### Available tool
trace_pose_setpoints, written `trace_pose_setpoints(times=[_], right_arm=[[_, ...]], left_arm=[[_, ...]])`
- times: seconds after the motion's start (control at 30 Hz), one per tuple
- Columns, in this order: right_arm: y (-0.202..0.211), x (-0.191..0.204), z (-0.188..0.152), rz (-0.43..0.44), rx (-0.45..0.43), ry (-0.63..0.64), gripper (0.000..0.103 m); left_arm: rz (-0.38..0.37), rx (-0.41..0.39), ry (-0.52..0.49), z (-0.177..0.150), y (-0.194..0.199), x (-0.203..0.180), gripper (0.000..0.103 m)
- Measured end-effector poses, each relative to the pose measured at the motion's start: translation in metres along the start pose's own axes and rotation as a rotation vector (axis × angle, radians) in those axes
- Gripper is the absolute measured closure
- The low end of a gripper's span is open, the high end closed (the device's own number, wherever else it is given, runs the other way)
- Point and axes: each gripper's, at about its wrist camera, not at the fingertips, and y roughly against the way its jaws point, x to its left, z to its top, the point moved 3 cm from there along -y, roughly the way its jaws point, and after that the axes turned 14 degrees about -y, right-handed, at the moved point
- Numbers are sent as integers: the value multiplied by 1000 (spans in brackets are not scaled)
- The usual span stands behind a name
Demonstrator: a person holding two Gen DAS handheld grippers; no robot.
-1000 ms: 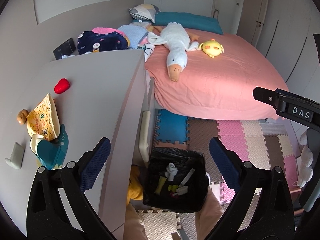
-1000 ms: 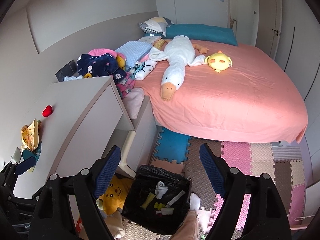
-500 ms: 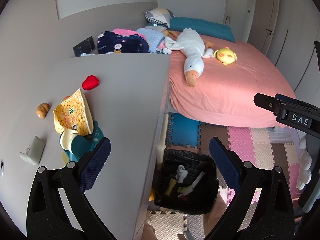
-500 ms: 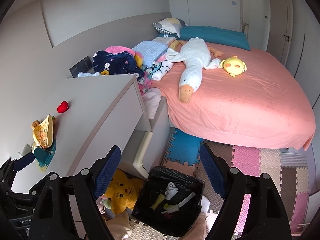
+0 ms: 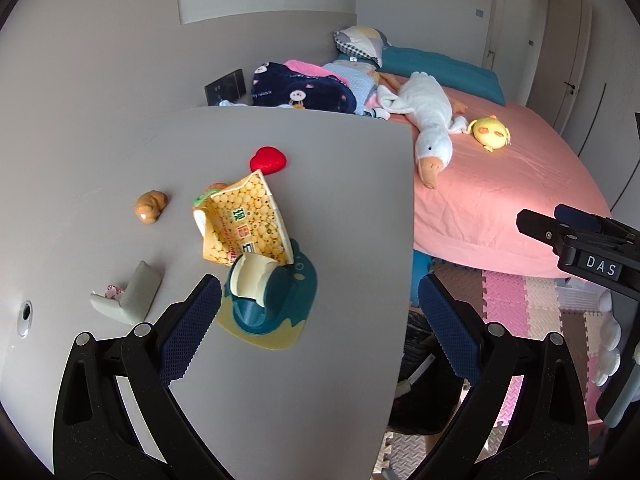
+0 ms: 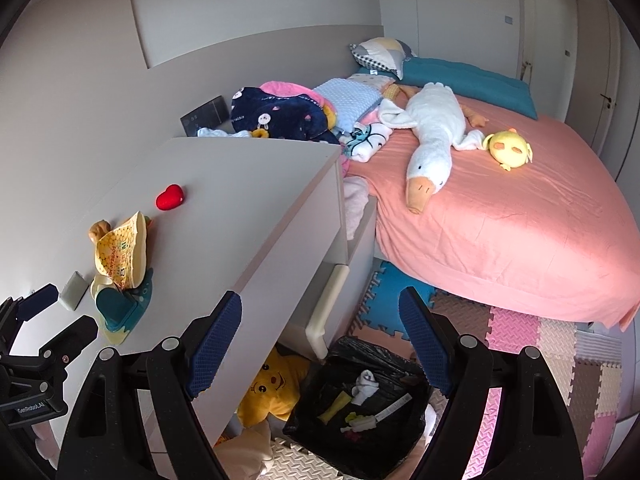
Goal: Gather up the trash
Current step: 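Move both open grippers back over the desk items, then grasp the grey corner guard with the left gripper while the right gripper grasps the yellow snack bag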
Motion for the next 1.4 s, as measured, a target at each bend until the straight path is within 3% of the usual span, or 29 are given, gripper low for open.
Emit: trace_pose_setpoints(times=[0.87,1.4], right_arm=[[-55,121,-12,216,72,151,22],[-97,164,-8,326,175,154,22]], left_arm=[[179,94,199,-61,-6,128,8],[150,182,271,-81,-54,161,8]])
